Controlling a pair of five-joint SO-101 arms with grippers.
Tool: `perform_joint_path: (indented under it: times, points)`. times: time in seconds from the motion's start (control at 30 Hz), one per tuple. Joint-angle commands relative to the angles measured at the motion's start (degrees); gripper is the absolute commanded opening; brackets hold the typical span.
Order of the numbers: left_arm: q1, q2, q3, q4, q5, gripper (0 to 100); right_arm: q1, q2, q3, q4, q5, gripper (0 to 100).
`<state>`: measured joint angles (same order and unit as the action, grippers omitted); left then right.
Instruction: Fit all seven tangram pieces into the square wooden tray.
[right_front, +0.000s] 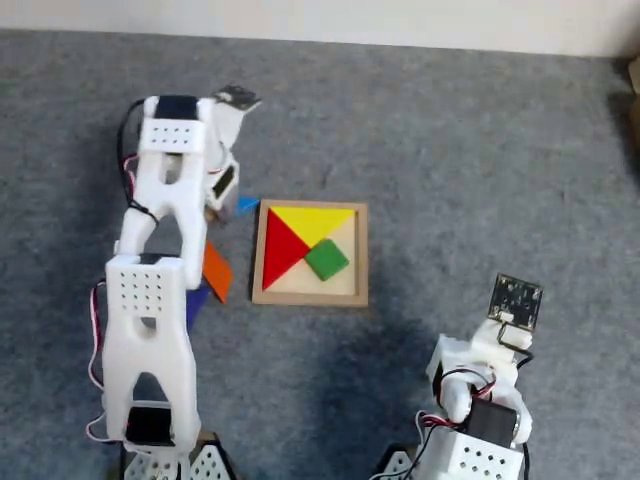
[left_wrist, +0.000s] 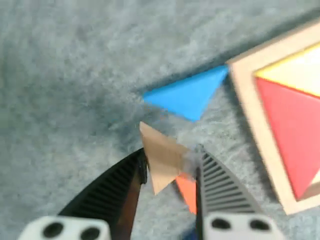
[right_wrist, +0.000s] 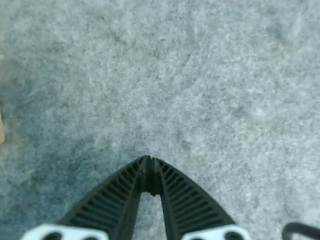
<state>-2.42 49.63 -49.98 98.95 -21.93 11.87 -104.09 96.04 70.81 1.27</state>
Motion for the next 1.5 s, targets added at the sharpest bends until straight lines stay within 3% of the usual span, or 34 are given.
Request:
perform_joint_path:
  times: [0.0,0.47,0.73,0.9,1.03,1.3,1.47]
  points:
    - [3.6,-4.6,-2.6,1.1,-0.9,13,0.7,-0.3,6.6,-0.9,0.6,0.5]
    - [21.8,-5.1,-2.7,0.7,-25.8,13,0.7,-0.3,6.6,-1.0,0.6,0.5]
    - [27.2,-5.2,-2.7,0.6,-30.3,13,0.7,-0.3,6.6,-1.0,0.6,0.5]
    - [27.6,-5.4,-2.7,0.8,-29.0,13,0.7,-0.3,6.6,-1.1,0.7,0.5]
    - [27.0,-5.5,-2.7,1.1,-17.4,13,0.7,-0.3,6.6,-1.1,0.7,0.5]
    - [24.2,-12.1,-2.4,1.8,21.6,13,0.7,-0.3,6.6,-1.1,0.7,0.5]
    - [23.1,-13.9,-2.3,1.8,38.1,13,0.7,-0.3,6.6,-1.1,0.7,0.5]
